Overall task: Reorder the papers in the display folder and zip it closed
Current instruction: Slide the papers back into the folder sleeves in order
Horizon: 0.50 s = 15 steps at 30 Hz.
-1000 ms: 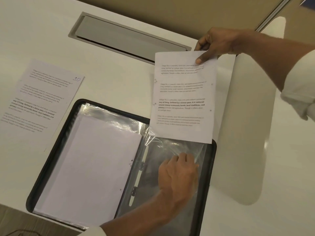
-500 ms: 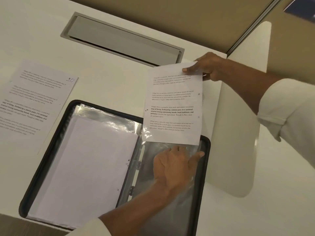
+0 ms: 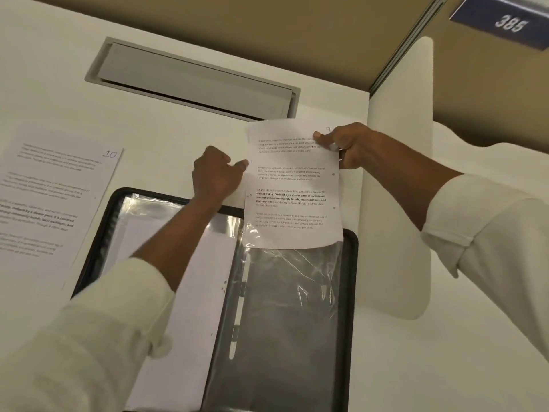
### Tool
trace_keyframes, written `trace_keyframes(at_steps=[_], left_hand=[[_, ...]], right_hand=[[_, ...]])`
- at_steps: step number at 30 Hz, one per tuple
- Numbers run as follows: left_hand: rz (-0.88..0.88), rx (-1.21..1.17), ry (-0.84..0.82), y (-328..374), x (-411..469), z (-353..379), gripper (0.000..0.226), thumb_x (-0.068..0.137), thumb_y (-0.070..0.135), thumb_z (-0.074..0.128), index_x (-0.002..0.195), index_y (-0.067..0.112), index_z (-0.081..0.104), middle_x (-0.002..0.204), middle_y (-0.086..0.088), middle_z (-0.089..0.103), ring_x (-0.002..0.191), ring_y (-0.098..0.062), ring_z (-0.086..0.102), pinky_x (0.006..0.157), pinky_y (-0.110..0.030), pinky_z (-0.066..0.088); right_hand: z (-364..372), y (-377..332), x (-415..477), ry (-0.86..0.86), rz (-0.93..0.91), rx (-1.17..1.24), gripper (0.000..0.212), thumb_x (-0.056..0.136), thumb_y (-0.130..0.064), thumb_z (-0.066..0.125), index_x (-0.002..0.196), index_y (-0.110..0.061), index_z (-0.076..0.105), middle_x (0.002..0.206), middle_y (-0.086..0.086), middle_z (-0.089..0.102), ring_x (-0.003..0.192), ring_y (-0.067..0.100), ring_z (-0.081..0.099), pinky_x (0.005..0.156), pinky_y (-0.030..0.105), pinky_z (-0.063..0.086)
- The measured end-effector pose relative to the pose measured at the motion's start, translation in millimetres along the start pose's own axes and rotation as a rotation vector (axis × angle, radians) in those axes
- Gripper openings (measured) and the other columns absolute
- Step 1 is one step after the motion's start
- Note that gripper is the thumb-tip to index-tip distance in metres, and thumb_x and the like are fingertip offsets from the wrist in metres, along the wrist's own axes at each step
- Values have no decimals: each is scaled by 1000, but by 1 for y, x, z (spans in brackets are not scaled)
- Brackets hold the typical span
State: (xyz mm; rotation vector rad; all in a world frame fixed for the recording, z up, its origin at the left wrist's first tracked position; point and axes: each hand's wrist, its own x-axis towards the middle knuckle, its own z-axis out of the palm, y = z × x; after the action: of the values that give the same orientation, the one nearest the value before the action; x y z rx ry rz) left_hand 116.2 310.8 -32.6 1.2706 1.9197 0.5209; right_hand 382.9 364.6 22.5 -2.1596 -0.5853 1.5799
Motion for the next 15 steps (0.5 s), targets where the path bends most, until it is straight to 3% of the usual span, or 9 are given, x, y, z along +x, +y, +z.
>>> trace_keyframes(at_steps=[2, 5, 9, 11, 13, 15], left_hand=[[-19, -79, -47, 5, 9, -2, 44, 84, 46, 87, 106, 15, 66, 112, 0, 72, 107, -23, 71, 98, -45, 58], [-55, -223, -132, 13, 13, -1, 40, 81, 33, 93, 85, 16, 58, 100, -11, 77, 82, -24, 78, 87, -47, 65], [-79, -314, -238, 15, 15, 0, 40, 78, 22, 96, 99, 5, 68, 95, -14, 80, 74, -22, 79, 64, -32, 64], [-98, -330, -269, 13, 16, 1, 45, 73, 19, 99, 104, 2, 70, 94, -14, 80, 75, -22, 79, 62, -30, 63], [-96, -320, -304, 11, 19, 3, 45, 71, 18, 100, 103, 3, 72, 96, -12, 80, 76, -22, 75, 67, -31, 64], [-79, -295, -337, 9, 22, 3, 40, 73, 16, 98, 102, 2, 74, 98, -11, 80, 78, -20, 72, 68, -31, 62]], right_hand=[[0, 2, -7, 1, -1, 48, 39, 87, -19, 84, 117, -4, 64, 107, 9, 76, 84, 26, 75, 79, 48, 64], [-2, 3, -13, -7, 9, 130, 41, 88, -19, 84, 120, -5, 63, 109, 10, 78, 88, 28, 76, 88, 53, 62], [-8, 4, -20, -2, -50, 271, 33, 83, -14, 87, 100, -5, 60, 114, 13, 75, 93, 28, 74, 84, 47, 64], [-9, 7, -25, -4, -78, 313, 29, 85, -11, 85, 94, -6, 58, 111, 14, 74, 90, 27, 73, 84, 47, 63], [-9, 11, -27, -13, -87, 337, 29, 86, -10, 85, 100, -3, 60, 107, 14, 76, 88, 28, 75, 83, 48, 63], [-10, 15, -29, -10, -100, 324, 43, 84, -13, 87, 117, 2, 63, 106, 16, 78, 90, 29, 77, 86, 52, 63]])
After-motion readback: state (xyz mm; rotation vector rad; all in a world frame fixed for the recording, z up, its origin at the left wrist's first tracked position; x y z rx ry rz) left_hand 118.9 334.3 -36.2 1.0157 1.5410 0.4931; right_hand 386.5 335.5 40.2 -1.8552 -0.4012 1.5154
